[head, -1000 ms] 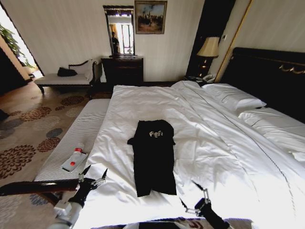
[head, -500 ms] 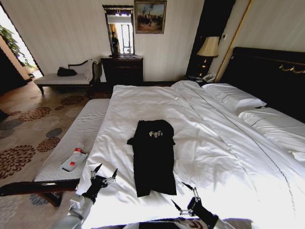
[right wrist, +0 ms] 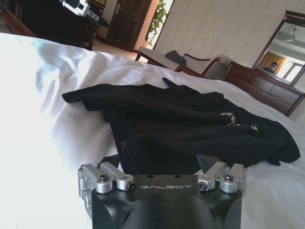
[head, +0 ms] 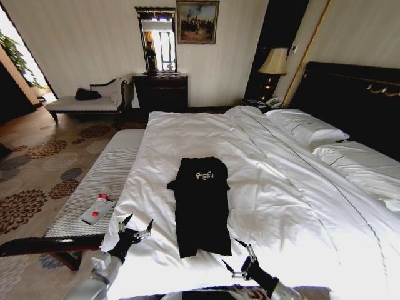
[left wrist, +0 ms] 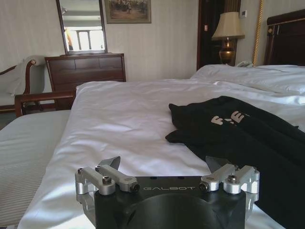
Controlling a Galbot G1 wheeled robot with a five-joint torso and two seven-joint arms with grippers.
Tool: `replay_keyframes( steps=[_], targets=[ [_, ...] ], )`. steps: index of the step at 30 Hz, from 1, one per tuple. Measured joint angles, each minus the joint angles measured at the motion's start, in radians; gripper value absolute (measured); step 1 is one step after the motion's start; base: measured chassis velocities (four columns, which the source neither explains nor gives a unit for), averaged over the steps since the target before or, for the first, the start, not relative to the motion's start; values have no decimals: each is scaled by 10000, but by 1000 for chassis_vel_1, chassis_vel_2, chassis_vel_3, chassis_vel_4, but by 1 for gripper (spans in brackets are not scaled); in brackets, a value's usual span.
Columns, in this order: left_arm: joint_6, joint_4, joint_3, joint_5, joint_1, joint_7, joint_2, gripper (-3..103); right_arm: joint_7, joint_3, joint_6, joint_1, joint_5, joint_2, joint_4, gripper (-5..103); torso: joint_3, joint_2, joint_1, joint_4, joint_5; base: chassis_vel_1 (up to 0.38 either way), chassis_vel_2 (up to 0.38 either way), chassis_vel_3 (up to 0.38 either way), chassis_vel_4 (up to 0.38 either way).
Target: Fold the clothes on the bed.
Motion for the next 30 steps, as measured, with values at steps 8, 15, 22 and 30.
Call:
replay_keyframes(
  steps=[8,15,22,30],
  targets=[
    [122,-9,-42,-230,-125,-85,23,100,43,-200,-61,124,-121,-17,-79,68,0,0,-1,0,0,0,0,0,0],
    [165,-12,-35,-305,-143,-87,37,100,88,-261,-175,193,-131,-27,8,61,-1,0,-1,1,0,0,0,0,0],
    [180,8,-54,-448,-163,-80,34,100,135,-324,-236,149,-165,-3,83,37,-2,0,-2,1,0,0,0,0,0],
    [193,26,-119,-550,-164,-63,25,100,146,-392,-238,97,-236,23,77,10,-2,0,-3,1,0,0,0,0,0]
  ],
)
